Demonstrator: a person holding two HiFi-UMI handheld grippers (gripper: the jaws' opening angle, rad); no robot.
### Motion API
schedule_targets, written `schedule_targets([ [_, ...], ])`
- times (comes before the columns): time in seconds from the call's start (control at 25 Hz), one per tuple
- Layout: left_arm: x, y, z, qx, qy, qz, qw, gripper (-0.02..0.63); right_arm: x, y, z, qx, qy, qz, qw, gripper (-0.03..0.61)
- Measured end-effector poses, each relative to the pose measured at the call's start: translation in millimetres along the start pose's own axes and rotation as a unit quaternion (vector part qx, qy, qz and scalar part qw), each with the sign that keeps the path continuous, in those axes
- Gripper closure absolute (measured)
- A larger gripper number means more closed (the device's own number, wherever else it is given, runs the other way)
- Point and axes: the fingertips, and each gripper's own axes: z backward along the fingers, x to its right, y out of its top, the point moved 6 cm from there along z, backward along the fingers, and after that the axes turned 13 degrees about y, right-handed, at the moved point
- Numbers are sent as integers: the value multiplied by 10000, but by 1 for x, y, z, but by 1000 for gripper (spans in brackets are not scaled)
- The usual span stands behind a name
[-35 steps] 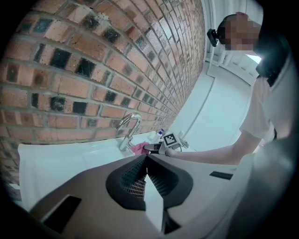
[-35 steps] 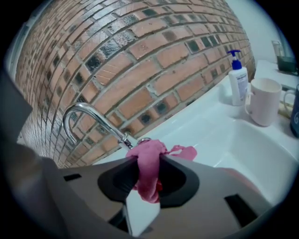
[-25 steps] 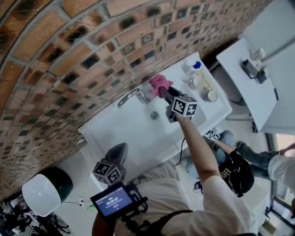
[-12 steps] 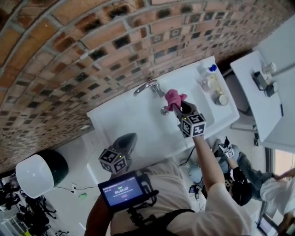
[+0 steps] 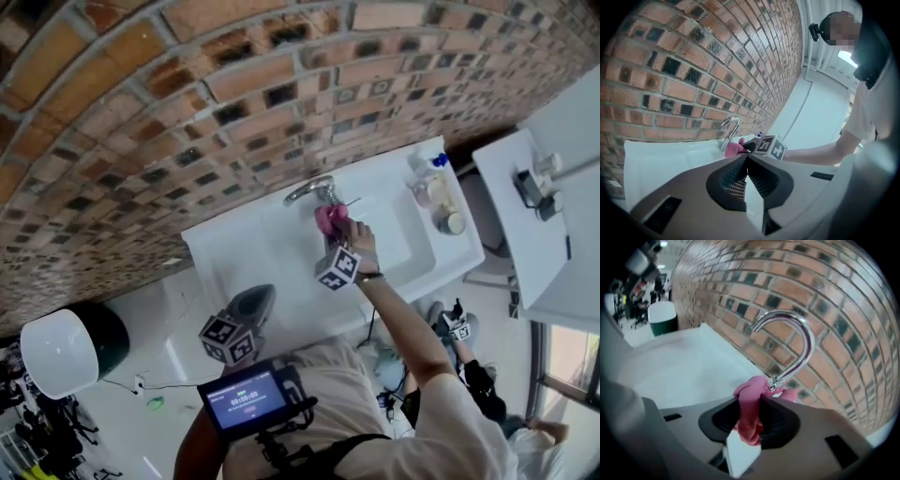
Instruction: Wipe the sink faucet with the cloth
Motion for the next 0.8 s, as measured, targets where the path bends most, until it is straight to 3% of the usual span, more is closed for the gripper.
schedule_targets([
  [0.16, -10, -6, 14, 11, 128, 121, 9998, 629, 2, 12, -47, -1011, -361, 1084, 9883, 448],
  [0.36, -20, -4, 29, 139, 343, 281, 9989, 629, 2, 11, -100, -2045, -471, 2050, 9560, 448],
  [0.52, -22, 4, 35, 208, 392, 341, 9984, 629, -2, 3, -127, -2582, -362, 2405, 9350, 446],
  [0.8, -25, 6, 38, 205, 423, 407, 9981, 629, -3, -5, -147, -3008, -472, 2864, 9084, 446],
])
